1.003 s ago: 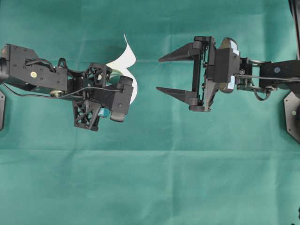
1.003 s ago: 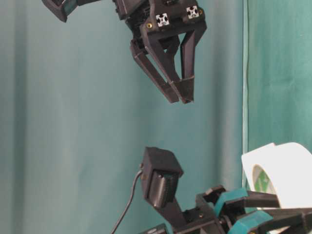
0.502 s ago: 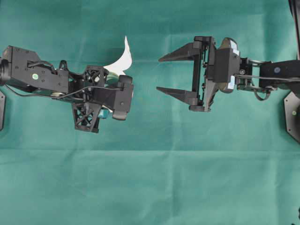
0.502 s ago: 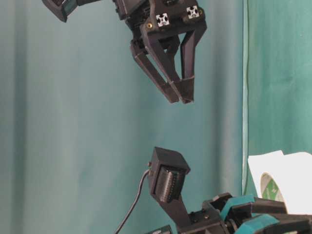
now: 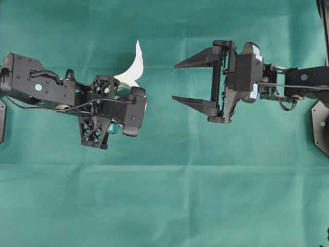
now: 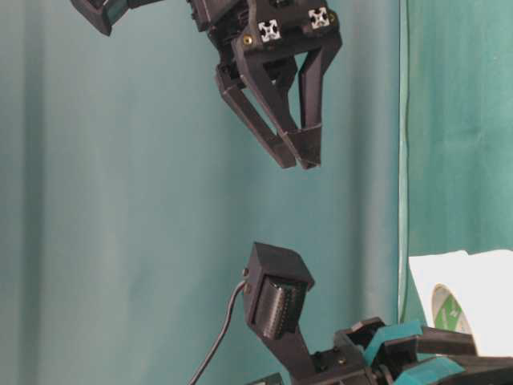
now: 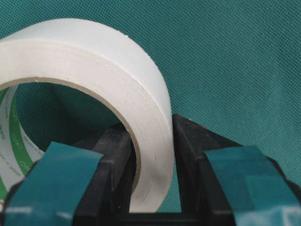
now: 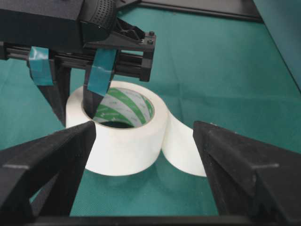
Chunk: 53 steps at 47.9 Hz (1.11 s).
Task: Peel off the duct tape with your right arm.
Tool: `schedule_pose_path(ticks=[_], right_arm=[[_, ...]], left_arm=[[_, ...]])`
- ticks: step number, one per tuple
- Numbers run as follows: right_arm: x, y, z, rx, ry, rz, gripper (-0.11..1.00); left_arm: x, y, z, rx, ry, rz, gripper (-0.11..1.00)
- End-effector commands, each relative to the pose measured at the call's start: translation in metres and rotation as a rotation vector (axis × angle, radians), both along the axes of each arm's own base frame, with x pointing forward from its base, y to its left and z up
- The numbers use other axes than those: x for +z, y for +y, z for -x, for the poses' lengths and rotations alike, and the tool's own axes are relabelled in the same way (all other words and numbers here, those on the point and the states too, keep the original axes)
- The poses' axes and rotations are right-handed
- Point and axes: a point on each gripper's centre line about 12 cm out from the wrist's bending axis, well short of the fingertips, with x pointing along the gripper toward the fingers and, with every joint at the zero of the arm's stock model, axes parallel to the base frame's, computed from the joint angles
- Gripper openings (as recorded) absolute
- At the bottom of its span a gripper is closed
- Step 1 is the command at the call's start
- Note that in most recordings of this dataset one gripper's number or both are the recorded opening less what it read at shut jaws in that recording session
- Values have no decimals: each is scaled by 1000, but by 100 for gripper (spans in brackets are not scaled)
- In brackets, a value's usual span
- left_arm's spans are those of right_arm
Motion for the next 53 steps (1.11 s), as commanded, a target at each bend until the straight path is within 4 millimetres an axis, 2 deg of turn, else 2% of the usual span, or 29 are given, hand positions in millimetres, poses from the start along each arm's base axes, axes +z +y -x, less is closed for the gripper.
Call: schedule_pose_path(ticks=[1, 7, 13, 25, 30, 53], right_arm=[[12, 2, 0, 3, -40, 3, 63], [11, 2, 0, 3, -38, 3, 63], [11, 2, 1, 5, -37, 2, 63], [11, 2, 1, 5, -37, 2, 63], [11, 3, 0, 7, -37, 2, 63], [14, 2, -1, 5, -47, 4, 63]], left_arm=[[14, 0, -5, 1, -46, 0, 27], [14, -1, -4, -1, -48, 0, 26], [15, -1, -4, -1, -51, 0, 33], [24, -1, -3, -1, -72, -1, 58], [30, -1, -2, -1, -89, -1, 58], [81, -2, 15, -2, -239, -7, 58]])
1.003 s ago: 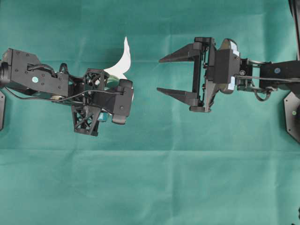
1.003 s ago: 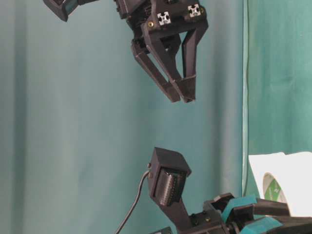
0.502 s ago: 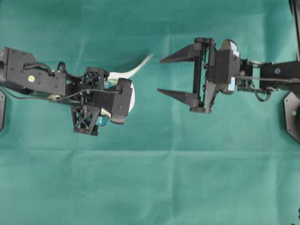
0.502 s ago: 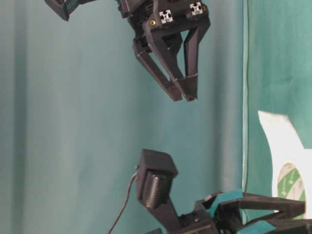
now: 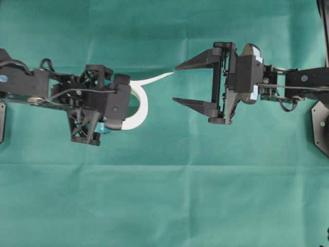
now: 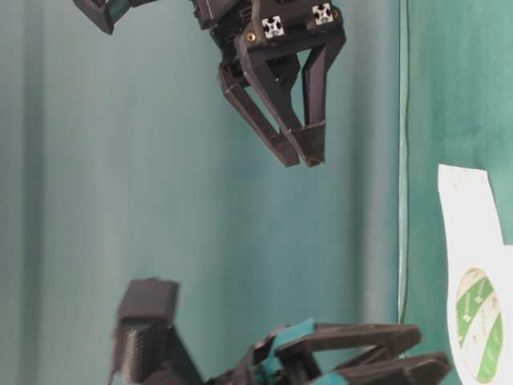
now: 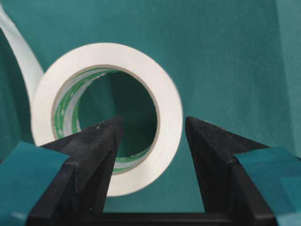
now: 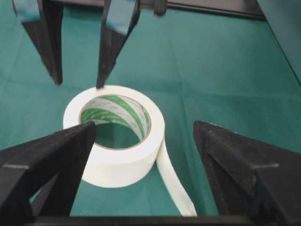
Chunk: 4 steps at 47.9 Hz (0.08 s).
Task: Peel off the duct tape with your right arm.
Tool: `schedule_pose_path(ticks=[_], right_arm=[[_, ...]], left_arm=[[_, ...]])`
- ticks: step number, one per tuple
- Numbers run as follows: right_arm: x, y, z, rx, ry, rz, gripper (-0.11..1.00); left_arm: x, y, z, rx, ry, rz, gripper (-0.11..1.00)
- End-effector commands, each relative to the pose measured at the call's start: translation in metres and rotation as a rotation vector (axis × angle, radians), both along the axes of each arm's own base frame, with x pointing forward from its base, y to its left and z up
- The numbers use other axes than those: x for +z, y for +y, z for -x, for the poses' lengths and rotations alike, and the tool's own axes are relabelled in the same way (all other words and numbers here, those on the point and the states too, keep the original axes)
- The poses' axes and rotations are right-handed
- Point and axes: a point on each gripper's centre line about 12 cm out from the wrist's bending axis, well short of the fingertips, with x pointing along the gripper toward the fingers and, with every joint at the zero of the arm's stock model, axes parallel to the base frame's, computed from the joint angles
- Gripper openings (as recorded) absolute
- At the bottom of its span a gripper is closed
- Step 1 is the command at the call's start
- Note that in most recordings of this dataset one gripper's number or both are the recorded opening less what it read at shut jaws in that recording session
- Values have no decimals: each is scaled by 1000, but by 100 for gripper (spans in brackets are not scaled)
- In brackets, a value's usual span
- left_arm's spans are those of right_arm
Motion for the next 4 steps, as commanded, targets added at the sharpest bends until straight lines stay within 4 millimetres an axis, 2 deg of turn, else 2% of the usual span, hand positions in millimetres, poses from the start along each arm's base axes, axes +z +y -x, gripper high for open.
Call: schedule_pose_path(ticks=[1, 4], right_arm=[[15, 1, -2, 2, -49, 5, 63], [17, 1, -3, 2, -53, 6, 63]], left_arm=[[18, 0, 2, 1, -61, -1, 58], [23, 0, 4, 0, -78, -2, 57]])
